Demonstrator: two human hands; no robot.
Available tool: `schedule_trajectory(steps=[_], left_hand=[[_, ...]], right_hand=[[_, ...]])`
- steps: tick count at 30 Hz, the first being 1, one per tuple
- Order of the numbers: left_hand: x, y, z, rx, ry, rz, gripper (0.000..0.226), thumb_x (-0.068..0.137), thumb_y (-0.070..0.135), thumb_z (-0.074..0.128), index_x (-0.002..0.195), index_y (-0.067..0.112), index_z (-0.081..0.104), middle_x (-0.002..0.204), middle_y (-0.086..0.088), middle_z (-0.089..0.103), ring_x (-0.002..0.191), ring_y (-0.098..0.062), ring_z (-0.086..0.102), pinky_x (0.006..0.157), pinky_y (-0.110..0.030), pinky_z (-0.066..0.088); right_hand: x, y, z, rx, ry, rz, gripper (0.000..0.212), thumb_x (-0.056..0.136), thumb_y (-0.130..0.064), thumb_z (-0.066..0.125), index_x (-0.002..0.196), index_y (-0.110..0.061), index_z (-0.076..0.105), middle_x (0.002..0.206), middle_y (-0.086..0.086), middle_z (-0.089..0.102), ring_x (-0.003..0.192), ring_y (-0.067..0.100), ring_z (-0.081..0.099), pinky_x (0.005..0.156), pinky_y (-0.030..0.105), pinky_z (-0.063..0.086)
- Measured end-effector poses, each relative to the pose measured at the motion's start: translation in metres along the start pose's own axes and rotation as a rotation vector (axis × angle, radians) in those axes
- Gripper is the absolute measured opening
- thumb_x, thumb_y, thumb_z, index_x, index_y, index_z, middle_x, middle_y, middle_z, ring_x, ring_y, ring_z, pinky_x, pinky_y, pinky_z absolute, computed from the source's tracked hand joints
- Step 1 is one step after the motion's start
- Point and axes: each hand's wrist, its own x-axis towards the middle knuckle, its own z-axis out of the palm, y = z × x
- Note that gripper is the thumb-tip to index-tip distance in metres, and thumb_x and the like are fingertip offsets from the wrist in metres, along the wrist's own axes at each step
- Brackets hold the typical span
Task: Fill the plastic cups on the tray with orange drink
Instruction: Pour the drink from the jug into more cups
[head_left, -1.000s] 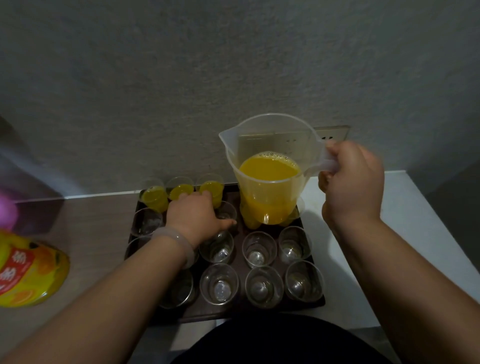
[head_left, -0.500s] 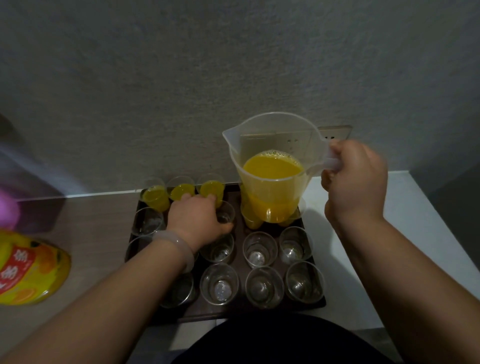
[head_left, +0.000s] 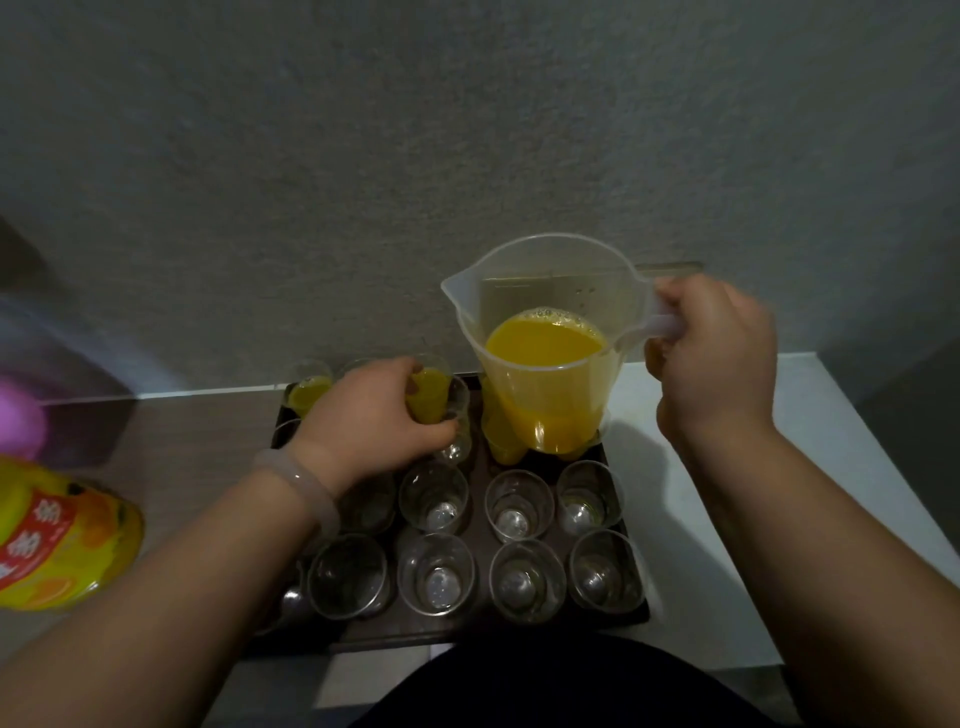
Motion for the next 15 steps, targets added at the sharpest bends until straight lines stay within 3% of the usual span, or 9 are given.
schedule_trajectory(steps=[3,6,7,10,15], left_hand=[[-0.002,-0.002,-0.013,-0.049,0.082,0.074,0.067,0.069,0.04,0.077,0.126,0.014,0.054,0.114,-0.003,0.056,0.104,-0.017,0.056,0.086,-0.023,0.042],[-0.003,-0.005,-0.022,-0.086,0.143,0.125,0.071,0.068,0.032,0.081,0.129,0.011,0.052,0.115,-0.005,0.053,0.106,-0.016,0.055,0.092,-0.023,0.042],[-0.003,-0.006,-0.025,-0.089,0.152,0.134,0.071,0.067,0.03,0.081,0.129,0.01,0.052,0.114,-0.004,0.052,0.105,-0.016,0.055,0.093,-0.022,0.042],[-0.002,-0.009,-0.028,-0.085,0.165,0.162,0.074,0.067,0.03,0.081,0.131,0.01,0.05,0.112,-0.003,0.052,0.103,-0.015,0.055,0.092,-0.02,0.041],[-0.001,-0.012,-0.026,-0.064,0.121,0.179,0.073,0.068,0.035,0.079,0.132,0.013,0.05,0.12,-0.003,0.052,0.107,-0.014,0.053,0.089,-0.017,0.038]], right_hand=[[0.003,-0.006,0.0,-0.046,-0.024,-0.018,0.028,0.083,-0.011,0.053,0.07,0.014,0.053,0.062,0.021,0.04,0.052,0.006,0.036,0.048,0.027,0.03],[0.009,-0.013,0.003,-0.145,-0.116,-0.055,0.026,0.081,-0.011,0.055,0.056,-0.013,0.055,0.054,-0.006,0.052,0.051,0.002,0.045,0.051,0.022,0.038],[0.01,-0.017,0.005,-0.157,-0.14,-0.066,0.024,0.079,-0.013,0.054,0.055,-0.012,0.055,0.053,-0.007,0.052,0.05,0.004,0.044,0.052,0.028,0.039],[0.013,-0.031,0.015,-0.107,-0.164,-0.105,0.035,0.071,-0.026,0.054,0.055,0.003,0.045,0.053,0.01,0.034,0.052,0.02,0.03,0.049,0.041,0.029],[0.013,-0.039,0.026,-0.266,-0.269,-0.204,0.046,0.082,-0.021,0.058,0.046,-0.015,0.031,0.044,-0.004,0.025,0.046,0.011,0.023,0.046,0.034,0.016]])
